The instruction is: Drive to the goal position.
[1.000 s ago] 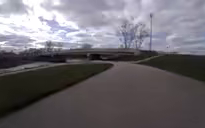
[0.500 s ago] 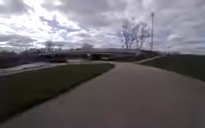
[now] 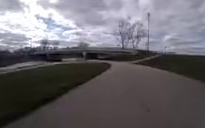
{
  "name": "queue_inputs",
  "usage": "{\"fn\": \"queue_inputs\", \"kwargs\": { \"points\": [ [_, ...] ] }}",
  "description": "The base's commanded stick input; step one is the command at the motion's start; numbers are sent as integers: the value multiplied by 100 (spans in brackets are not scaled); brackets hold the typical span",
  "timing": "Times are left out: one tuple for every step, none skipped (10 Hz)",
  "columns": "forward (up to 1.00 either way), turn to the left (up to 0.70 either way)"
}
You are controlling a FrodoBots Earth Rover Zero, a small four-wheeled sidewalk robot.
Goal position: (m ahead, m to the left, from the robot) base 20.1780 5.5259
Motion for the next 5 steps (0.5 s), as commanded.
{"fn": "queue_inputs", "kwargs": {
  "points": [
    [100,-35],
    [100,-28],
    [100,-20],
    [100,-13],
    [100,-6]
  ]
}}
